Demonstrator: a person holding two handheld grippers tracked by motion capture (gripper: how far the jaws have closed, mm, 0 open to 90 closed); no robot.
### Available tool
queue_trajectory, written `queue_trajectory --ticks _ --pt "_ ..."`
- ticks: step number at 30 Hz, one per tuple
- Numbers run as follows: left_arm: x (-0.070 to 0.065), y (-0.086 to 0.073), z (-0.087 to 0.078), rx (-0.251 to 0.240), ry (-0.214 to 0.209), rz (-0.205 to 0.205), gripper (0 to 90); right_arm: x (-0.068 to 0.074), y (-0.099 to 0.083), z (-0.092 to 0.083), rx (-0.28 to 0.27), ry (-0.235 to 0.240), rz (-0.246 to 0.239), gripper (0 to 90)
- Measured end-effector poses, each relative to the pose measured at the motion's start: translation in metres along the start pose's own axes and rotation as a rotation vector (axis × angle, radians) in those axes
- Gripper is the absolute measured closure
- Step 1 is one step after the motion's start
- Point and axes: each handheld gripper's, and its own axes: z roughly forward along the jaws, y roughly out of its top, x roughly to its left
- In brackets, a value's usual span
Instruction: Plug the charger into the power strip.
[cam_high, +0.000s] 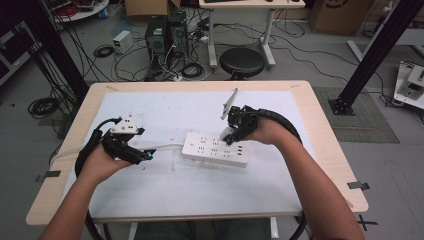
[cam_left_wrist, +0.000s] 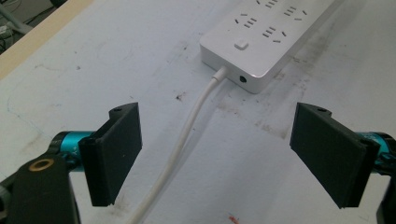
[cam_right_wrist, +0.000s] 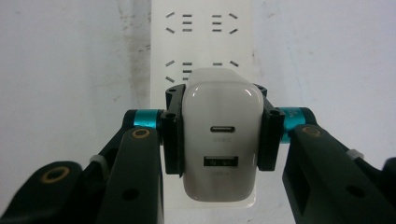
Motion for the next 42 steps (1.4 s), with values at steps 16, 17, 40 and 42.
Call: queue_trajectory --ticks 16,17,40,42 --pt "0.004 -0.006 0.004 0.007 -0.01 -0.013 16.8 -0.017 0.01 0.02 0.178 0.06 -0.042 63.3" --pt "0.004 -0.006 0.003 0.007 -0.01 -0.014 16.8 -0.018 0.01 0.02 0.182 0.068 -0.041 63.3" --pt "0.006 -0.008 0.002 -0.005 -0.003 -0.027 16.8 -0.019 0.015 0.033 0.225 0.07 -0.063 63.5" --pt "0.005 -0.006 0.003 -0.006 -0.003 -0.025 16.7 -0.018 0.015 0.034 0.225 0.067 -0.06 63.5"
